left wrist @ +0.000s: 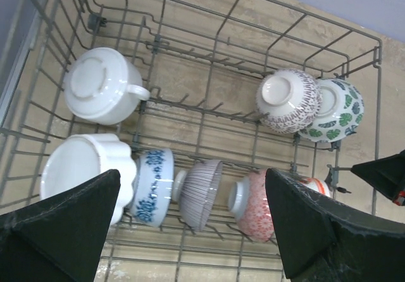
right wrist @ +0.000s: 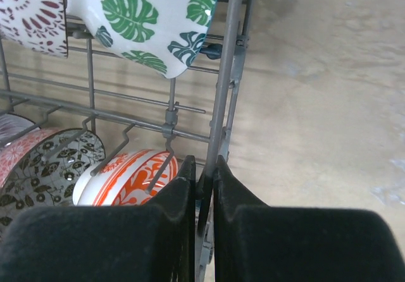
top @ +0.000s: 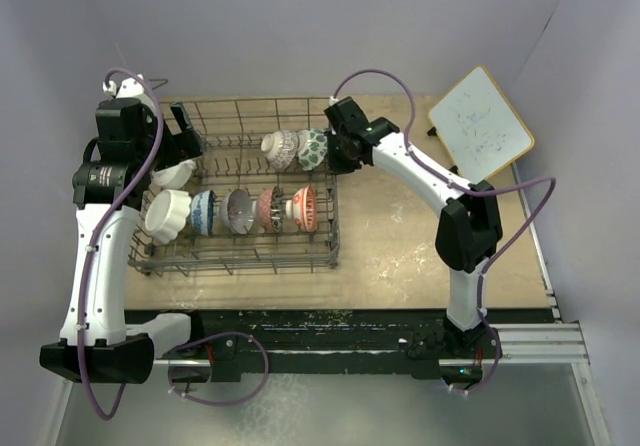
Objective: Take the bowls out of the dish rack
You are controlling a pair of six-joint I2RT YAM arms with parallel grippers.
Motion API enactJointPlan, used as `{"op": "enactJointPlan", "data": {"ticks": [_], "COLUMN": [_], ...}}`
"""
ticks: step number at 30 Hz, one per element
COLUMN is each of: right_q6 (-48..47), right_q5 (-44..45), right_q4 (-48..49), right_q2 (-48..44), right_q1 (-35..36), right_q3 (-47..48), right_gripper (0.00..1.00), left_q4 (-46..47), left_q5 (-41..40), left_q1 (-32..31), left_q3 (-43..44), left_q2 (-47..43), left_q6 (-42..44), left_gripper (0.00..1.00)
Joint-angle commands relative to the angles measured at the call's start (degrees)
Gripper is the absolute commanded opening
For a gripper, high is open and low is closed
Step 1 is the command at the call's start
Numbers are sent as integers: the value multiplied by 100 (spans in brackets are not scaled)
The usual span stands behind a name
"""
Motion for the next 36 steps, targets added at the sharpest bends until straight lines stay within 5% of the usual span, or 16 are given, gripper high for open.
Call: {"op": "enactJointPlan", "data": {"ticks": [1, 12, 14, 19, 22, 31, 36], "right_q6": [-119, -252, -295, -414, -503, -563, -605], "right_q5": [343, 448, 485, 626, 641, 569, 310], "right_q4": [-121, 39, -93, -90, -218, -203, -35], "right_q2": [-911, -1430, -1420, -1573, -1567, -1864, -2061], "right_q1": [-541, -988, -993, -993, -993, -993, -993], "right_q3": [-183, -761, -629, -516, -315, -356, -494], "right_gripper": [0, 2, 15, 66, 82, 80, 77], "left_q4": [59, 257, 176, -111, -453, -526, 111], "left_q5": [-71, 239, 273, 381, 544, 72, -59], "left_q1": [-10, -10, -10, 30, 237, 921, 921], "left_q3": [-22, -164, -181, -65, 166, 99, -464], "left_q2": [-135, -179, -185, -10, 344, 851, 805], "left_q6": [-168, -597, -632, -388, -318, 264, 274], "left_gripper": [99, 99, 99, 99, 99, 98, 74]}}
